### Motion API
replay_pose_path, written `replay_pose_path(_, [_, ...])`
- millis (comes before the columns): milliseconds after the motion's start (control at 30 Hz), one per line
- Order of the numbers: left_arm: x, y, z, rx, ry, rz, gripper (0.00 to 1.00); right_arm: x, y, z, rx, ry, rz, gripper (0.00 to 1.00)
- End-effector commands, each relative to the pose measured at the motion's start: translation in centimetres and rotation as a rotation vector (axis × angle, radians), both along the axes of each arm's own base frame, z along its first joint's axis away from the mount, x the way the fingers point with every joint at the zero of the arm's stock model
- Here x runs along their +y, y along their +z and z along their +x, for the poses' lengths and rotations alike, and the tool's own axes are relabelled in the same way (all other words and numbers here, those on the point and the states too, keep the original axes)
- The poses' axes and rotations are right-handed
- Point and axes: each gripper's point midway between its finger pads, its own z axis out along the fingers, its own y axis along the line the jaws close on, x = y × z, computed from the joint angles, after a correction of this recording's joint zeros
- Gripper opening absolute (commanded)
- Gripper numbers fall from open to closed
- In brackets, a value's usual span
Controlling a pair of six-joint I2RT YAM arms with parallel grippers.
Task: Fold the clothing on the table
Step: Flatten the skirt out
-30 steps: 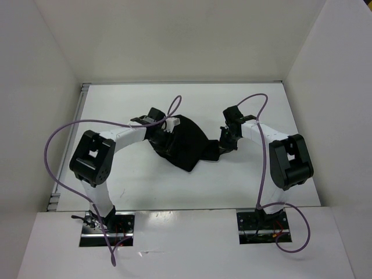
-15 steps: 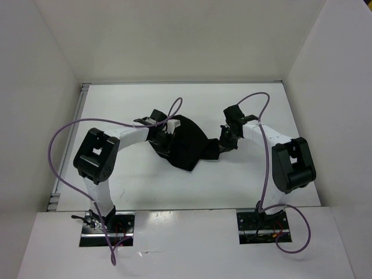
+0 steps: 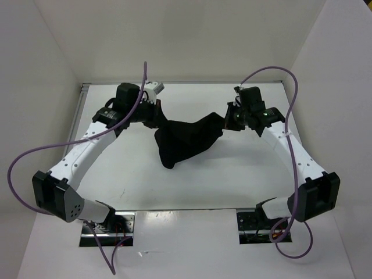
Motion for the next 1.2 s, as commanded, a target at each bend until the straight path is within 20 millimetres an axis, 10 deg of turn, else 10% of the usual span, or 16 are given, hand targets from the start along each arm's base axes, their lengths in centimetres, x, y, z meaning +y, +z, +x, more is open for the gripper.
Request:
replay_pose_path(0, [-0.3, 1.5, -1.7, 0.020, -0.044, -0.056, 0.00, 0.4, 4.0, -1.4, -0.091, 0.087, 0.015, 0.00])
replay_pose_path(267, [1.4, 8.9, -8.9, -0.130, -0.092, -0.198, 0.00, 1.8, 11.5, -9.0, -0.250, 0.308, 0.175, 0.00])
replay_pose_path(467, [3.9, 12.4, -10.3, -0.234, 0.044, -0.218, 0.00, 0.8, 16.6, -12.6, -0.380, 0.325, 0.209, 0.00])
replay_pose_path(567, [4.2, 10.3, -7.4, -0.182, 0.141, -0.173, 0.00, 0.8, 14.2, -10.6, -0.293, 0.282, 0.174, 0.00])
replay_pose_path(767, [3.0, 0.6, 2.2, 0.024, 0.257, -0.080, 0.00, 1.3, 1.9, -1.0, 0.003, 0.183, 0.124, 0.00])
replay_pose_path(900, [2.4, -6.2, 10.4, 0.169, 0.343, -0.052, 0.25, 0.3, -3.3, 6.7, 0.055, 0.049, 0.002, 0.03])
replay_pose_path(1033, [3.4, -7.3, 16.0, 0.158, 0.428, -0.087, 0.45, -2.1, -5.8, 12.0, 0.075, -0.068, -0.075, 0.20])
replay_pose_path(1167, [4.8, -6.5, 17.3, 0.107, 0.459, -0.089, 0.50, -2.9, -5.2, 12.9, 0.051, -0.134, -0.124, 0.32])
